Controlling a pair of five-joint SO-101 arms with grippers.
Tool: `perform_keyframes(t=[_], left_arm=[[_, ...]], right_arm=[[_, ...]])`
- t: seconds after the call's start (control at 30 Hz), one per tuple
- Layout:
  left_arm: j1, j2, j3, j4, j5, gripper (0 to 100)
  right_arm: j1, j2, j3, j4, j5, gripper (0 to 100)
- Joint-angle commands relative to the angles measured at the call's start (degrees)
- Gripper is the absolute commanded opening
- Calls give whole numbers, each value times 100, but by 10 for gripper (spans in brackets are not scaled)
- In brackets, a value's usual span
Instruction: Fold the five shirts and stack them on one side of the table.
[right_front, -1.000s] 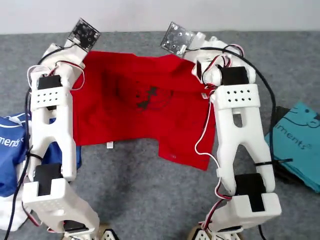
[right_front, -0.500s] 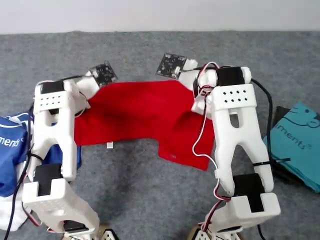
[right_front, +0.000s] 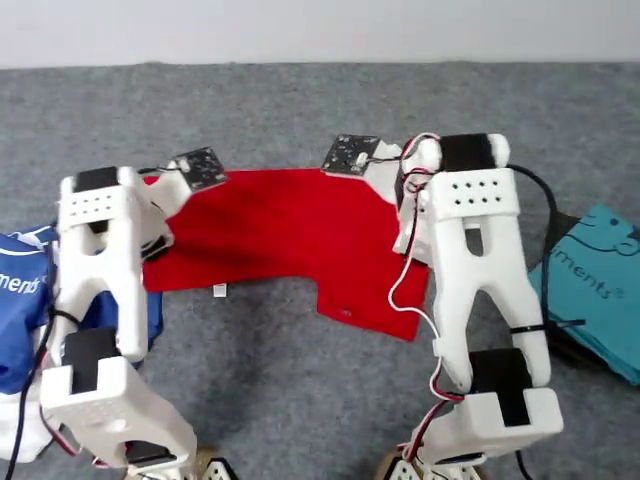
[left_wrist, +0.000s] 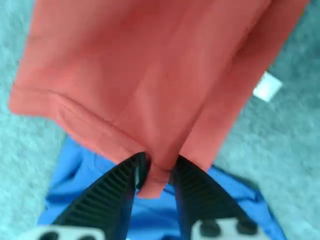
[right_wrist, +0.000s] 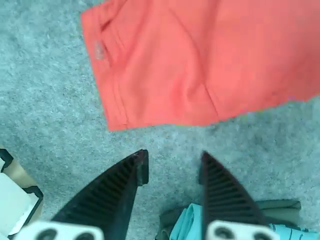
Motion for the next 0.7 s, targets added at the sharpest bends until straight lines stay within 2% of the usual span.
perform_keyframes(t=[0.0, 0.1, 0.2, 0.27, 0.37, 0.47, 0.67], left_arm=[[-202, -141, -664, 580, -53, 90], [-211, -141, -1033, 809, -44, 88], [-149, -141, -1235, 835, 35, 87], [-62, -141, -1270, 844, 176, 86], [0, -141, -1270, 1152, 193, 86], [-53, -141, -1288, 1319, 202, 89], [-334, -141, -1297, 1635, 202, 140]], right_arm=[[92, -400, -62, 207, -44, 243], [84, -365, -62, -40, -97, 241], [75, -233, -44, -734, -730, 234], [75, -57, -44, -1200, -1108, 201], [75, 312, -44, -1640, -1284, 126], [66, 541, -62, -1684, -1301, 84], [84, 620, -62, -1138, -1310, 84]])
